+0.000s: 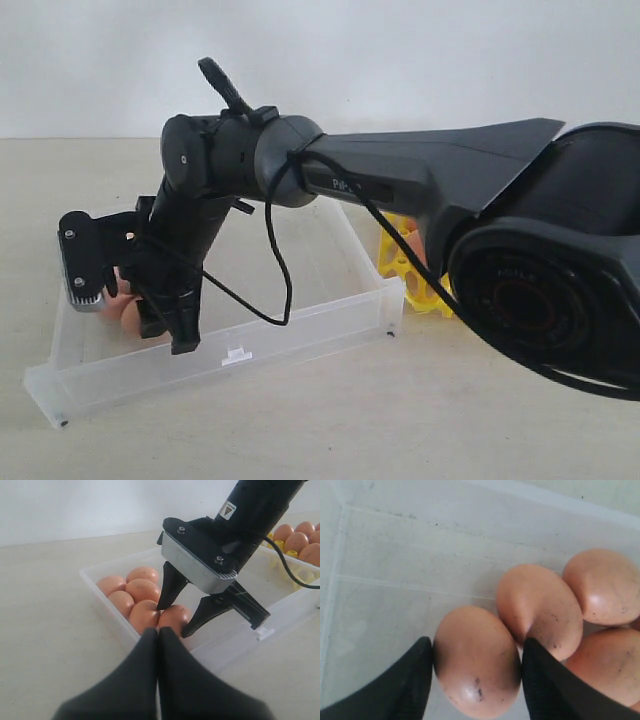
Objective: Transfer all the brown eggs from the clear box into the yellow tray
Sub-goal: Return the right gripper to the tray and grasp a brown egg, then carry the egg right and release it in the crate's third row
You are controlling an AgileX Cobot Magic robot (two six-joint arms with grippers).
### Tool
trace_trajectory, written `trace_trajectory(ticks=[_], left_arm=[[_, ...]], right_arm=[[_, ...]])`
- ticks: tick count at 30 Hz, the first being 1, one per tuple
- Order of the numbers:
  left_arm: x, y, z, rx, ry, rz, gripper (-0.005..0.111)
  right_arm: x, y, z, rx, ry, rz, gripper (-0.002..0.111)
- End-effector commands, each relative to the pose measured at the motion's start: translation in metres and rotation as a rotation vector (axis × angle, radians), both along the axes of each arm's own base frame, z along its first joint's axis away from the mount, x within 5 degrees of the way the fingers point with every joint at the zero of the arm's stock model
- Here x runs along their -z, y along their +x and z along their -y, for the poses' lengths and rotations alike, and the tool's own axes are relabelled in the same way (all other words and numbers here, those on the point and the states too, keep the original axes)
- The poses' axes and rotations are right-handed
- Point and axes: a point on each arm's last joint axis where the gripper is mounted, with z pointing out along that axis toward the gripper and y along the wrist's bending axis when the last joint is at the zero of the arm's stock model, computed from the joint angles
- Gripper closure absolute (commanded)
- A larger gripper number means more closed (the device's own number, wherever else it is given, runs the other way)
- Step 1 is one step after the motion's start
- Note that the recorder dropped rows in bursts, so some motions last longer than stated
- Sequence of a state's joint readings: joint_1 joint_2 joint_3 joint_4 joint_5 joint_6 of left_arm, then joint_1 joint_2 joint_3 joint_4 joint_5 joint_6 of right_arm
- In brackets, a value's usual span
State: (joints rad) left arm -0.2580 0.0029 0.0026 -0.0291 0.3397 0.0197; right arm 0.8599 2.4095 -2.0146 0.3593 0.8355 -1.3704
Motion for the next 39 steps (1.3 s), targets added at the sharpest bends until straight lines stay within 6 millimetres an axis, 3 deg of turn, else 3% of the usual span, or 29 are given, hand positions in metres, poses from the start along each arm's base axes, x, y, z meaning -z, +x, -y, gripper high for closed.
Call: trace_trajectory(ticks=[1, 7, 12, 17, 21, 25, 28, 32, 36, 39], left_arm=[[-0.001, 0.0, 0.0, 0.001, -0.009, 0.006, 0.111], [-0.001, 0.0, 0.0, 0.001, -0.009, 0.006, 0.111], [-0.001, 0.0, 0.0, 0.001, -0.009, 0.006, 0.111], [-0.001, 0.0, 0.0, 0.001, -0.009, 0.006, 0.111], [-0.001, 0.0, 0.0, 0.001, -0.009, 0.006, 0.111], [-0.001, 0.0, 0.0, 0.001, -0.009, 0.006, 0.111], [-0.001, 0.0, 0.0, 0.001, -0.009, 0.006, 0.111], [-0.001, 0.0, 0.0, 0.001, -0.009, 0.006, 0.111], [-0.001, 0.0, 0.0, 0.001, -0.009, 0.006, 0.111], [-0.001, 0.0, 0.0, 0.001, -0.009, 0.006, 0.111]], right_arm=[[0.003, 0.0, 0.0, 0.11, 0.01, -0.076, 0.108], [-0.004, 0.0, 0.001, 0.279, 0.027, -0.163, 0.108], [-0.028, 0.007, 0.009, 0.428, 0.062, -0.184, 0.108], [-0.047, 0.029, 0.032, 0.6, 0.129, -0.275, 0.108], [-0.045, 0.043, 0.057, 0.686, 0.149, -0.468, 0.109], [-0.056, 0.052, 0.08, 0.723, 0.308, -0.573, 0.109], [-0.073, 0.051, 0.097, 0.79, 0.485, -0.466, 0.109], [-0.089, 0.033, 0.132, 0.97, 0.669, -0.119, 0.109], [-0.098, 0.002, 0.191, 1.238, 0.645, 0.253, 0.109], [-0.091, -0.013, 0.236, 1.373, 0.685, 0.335, 0.109]])
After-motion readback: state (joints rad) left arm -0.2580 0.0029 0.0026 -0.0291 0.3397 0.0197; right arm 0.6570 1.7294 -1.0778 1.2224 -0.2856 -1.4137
